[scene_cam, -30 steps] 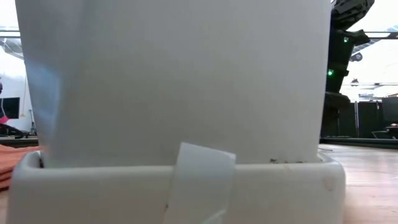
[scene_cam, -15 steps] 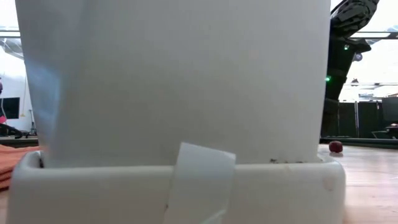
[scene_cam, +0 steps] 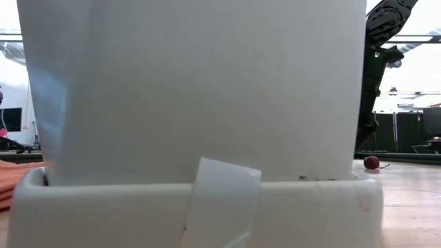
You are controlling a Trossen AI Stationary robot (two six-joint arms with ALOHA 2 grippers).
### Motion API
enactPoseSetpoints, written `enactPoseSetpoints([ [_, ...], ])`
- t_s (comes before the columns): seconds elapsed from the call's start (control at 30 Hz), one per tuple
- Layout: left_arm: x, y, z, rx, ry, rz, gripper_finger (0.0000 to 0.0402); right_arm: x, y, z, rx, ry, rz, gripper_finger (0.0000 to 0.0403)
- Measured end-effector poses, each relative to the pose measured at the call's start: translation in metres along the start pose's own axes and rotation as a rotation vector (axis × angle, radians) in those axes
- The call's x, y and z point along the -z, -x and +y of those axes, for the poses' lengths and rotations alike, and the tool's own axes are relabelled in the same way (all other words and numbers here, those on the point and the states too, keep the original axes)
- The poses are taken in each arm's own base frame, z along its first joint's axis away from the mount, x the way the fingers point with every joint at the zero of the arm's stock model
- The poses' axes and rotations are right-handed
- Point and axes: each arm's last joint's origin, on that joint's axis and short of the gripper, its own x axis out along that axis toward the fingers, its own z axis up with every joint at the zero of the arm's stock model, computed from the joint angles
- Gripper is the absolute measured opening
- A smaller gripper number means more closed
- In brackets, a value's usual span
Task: Pick and placing Produce into tupperware
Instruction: Put the pink peach into the transparent bin
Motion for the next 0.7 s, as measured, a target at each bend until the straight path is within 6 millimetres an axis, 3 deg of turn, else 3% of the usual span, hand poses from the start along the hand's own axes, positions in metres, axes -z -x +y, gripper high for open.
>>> enactPoseSetpoints([
  [0.23,0.0003,0.0001,-0.0009,0.030,0.053,0.015,0.0271,-0.0034,-0.0003,-0.0024,-0.007,-0.075,-0.010,0.0218],
  [0.7,-0.0057,0.0008,-0.0071,0.160,0.201,0.003,0.0271,-0.0035,-0.0059,-0.0013,0.003,-0.294,0.006,0.0214],
])
